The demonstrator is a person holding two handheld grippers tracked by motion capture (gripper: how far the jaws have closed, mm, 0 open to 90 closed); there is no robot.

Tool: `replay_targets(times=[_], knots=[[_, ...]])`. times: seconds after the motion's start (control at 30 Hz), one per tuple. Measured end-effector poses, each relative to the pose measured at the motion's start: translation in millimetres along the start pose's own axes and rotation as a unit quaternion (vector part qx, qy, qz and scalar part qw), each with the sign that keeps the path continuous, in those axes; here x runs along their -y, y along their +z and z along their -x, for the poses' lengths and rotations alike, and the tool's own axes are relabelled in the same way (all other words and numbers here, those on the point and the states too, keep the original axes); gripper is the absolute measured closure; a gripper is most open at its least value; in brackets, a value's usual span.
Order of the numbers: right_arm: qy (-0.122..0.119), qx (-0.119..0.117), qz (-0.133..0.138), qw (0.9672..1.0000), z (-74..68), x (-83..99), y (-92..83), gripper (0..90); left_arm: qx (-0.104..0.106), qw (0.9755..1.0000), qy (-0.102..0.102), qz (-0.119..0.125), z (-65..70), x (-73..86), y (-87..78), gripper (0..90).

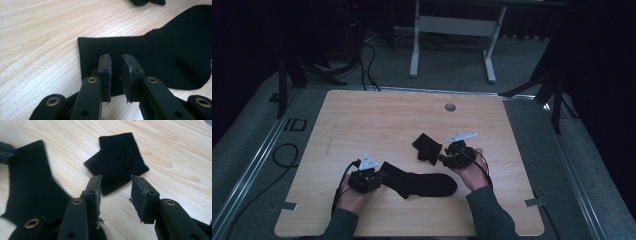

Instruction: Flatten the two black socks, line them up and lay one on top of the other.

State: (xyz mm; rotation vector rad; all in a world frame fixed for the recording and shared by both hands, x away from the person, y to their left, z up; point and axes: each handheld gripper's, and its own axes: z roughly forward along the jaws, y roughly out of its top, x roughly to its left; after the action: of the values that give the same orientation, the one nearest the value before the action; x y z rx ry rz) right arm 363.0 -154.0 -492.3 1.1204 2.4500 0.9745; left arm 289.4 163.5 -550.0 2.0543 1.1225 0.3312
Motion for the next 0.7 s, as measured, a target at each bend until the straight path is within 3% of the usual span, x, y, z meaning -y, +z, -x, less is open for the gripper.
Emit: replay_targets(times=[0.27,0.4,0.7], knots=[[0.034,0.002,-0.025,0.9991,15.2,-9.2,30.9,63.4,0.000,1.0000,0.002,0.003,0.6,-0.1,-0.3,75.6],[0.063,-0.003,-0.027,0.9977,20.5,-15.8,43.3,64.1,-0.003,1.0000,0.003,0.004,1.5,-0.1,0.5,75.3],[0.061,0.006,-0.073,0.9954,17.0,-28.6,75.1,66.5,-0.016,0.9999,0.004,0.003,1.2,0.0,-0.2,74.8]])
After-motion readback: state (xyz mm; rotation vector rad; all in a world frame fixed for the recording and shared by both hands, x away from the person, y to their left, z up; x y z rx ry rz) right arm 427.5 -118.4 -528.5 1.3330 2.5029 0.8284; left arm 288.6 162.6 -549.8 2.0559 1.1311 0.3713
